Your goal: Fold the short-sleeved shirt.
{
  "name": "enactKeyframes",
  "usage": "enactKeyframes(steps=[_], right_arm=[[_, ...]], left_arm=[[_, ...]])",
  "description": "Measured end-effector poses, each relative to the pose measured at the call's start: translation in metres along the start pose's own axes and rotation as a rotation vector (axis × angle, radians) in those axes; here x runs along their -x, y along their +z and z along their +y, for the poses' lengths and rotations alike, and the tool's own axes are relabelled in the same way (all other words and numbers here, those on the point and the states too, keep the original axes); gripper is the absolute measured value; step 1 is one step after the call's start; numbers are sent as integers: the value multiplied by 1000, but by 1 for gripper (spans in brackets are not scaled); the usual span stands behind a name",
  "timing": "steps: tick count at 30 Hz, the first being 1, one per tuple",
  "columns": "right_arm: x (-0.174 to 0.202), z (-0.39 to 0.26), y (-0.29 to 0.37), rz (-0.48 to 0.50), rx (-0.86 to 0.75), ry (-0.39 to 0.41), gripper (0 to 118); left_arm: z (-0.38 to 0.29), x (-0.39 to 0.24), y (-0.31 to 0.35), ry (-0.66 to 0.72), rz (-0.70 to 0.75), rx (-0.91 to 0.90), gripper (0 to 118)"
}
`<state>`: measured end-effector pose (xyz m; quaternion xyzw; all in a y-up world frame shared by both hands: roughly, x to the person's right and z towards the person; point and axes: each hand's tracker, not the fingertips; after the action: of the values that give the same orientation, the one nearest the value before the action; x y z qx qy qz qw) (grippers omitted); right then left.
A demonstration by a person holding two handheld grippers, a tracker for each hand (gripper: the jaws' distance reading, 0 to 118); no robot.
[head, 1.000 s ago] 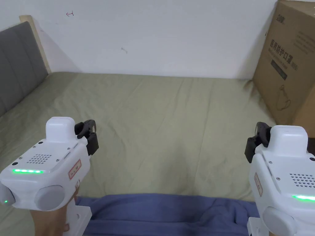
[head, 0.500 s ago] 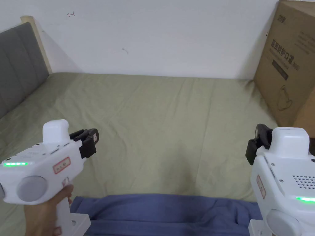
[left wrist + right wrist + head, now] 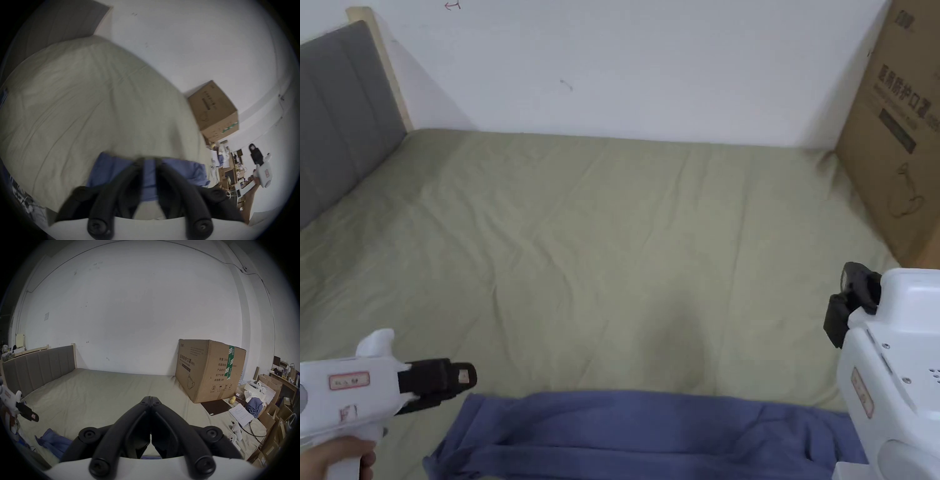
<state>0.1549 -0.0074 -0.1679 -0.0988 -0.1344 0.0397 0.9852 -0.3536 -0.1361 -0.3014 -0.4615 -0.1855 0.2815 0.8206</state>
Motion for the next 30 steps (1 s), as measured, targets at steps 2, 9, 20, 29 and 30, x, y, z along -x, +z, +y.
enactKeyframes(steps=[2, 9, 20, 29, 30], right_arm=[[5, -4, -5, 3, 14, 2, 0], [20, -16, -21, 18, 73, 22, 0], [11, -18, -26, 0, 96, 22, 0], [-3, -10, -19, 2, 67, 7, 0], [-4, -9, -17, 4, 62, 5, 0]], left_arm=[[-4, 18, -10, 58, 24, 46, 75], [-12, 62, -53, 93, 82, 126, 93], [-22, 46, -74, -83, 126, 160, 13], [-9, 17, -1, -157, 194, -11, 11], [-7, 17, 8, -170, 224, -21, 11]])
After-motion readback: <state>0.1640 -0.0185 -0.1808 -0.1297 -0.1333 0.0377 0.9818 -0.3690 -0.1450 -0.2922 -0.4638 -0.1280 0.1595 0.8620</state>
